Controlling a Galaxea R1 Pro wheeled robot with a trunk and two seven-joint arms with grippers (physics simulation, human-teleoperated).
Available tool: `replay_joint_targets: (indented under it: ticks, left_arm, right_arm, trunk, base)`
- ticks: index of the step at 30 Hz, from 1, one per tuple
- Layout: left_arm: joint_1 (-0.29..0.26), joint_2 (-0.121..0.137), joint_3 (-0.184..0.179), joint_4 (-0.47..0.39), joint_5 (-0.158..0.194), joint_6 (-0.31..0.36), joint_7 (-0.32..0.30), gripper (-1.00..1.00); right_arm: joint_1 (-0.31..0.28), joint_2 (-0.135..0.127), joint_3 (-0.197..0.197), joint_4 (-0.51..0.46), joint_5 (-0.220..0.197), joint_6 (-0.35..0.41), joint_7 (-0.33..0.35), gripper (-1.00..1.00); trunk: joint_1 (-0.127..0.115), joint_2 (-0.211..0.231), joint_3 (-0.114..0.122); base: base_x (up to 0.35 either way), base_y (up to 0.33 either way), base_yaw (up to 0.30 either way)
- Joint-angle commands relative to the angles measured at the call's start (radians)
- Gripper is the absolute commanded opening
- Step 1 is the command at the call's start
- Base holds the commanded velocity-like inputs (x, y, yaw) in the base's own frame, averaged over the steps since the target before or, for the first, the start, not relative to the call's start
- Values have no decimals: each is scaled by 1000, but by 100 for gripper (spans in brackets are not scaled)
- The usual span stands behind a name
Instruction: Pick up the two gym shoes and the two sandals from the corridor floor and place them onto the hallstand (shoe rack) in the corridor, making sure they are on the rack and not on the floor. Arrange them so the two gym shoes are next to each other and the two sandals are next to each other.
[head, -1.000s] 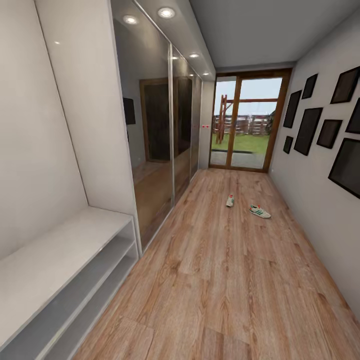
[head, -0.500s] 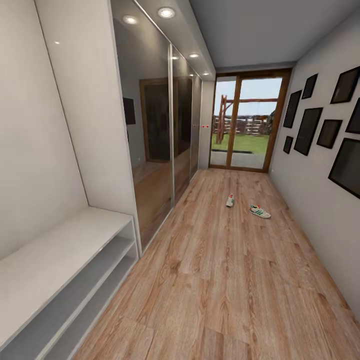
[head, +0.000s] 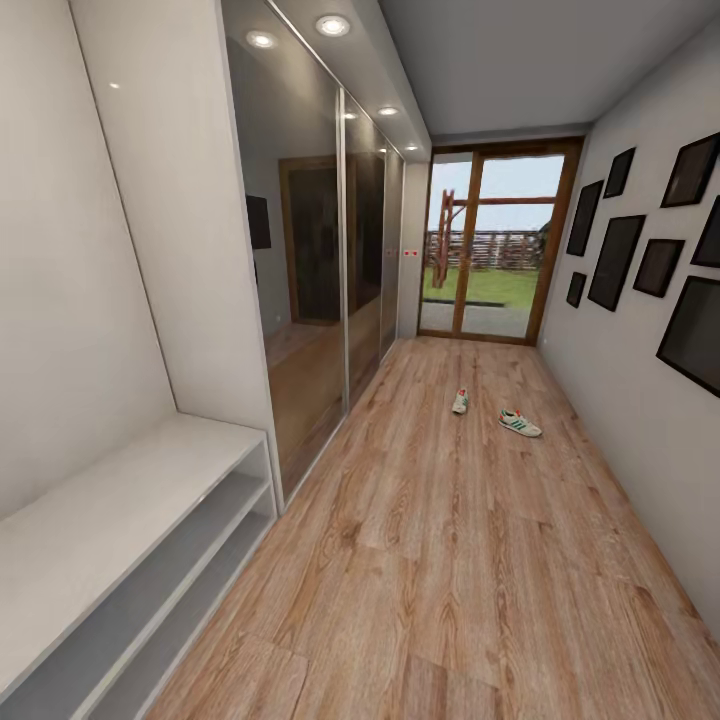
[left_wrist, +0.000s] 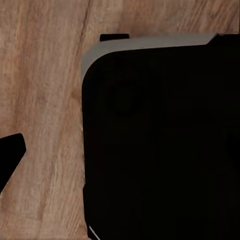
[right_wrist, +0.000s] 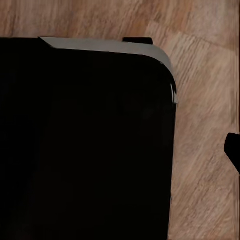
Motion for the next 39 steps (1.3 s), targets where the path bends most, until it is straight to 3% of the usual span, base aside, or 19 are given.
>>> replay_joint_targets:
  ticks: [1, 13, 21, 22, 39]
  left_arm:
    - [-2, 4, 0, -5, 1, -9, 0, 100]
    - [-27, 38, 4, -73, 4, -77, 8, 100]
    - [-64, 39, 4, -118, 5, -121, 10, 100]
    - [-118, 38, 4, -274, 8, -268, 10, 100]
    - [-137, 41, 6, -275, 7, -271, 9, 100]
  right_arm:
    - [0, -6, 0, -5, 0, -8, -1, 100]
    - [0, -73, -6, -72, -2, -76, -1, 100]
    - [-4, -81, -8, -118, -3, -120, -1, 100]
    - [-11, -82, -9, -411, -5, -231, 0, 100]
    - [-20, -83, -9, -474, -4, -265, 3, 100]
  trunk:
    - [0, 0, -1]
    - [0, 0, -1]
    - [0, 0, -1]
    - [0, 0, -1]
    - [0, 0, -1]
  base:
    - [0, 0, 0]
    - [0, 0, 0]
    - [0, 0, 0]
    - [0, 0, 0]
    - [0, 0, 0]
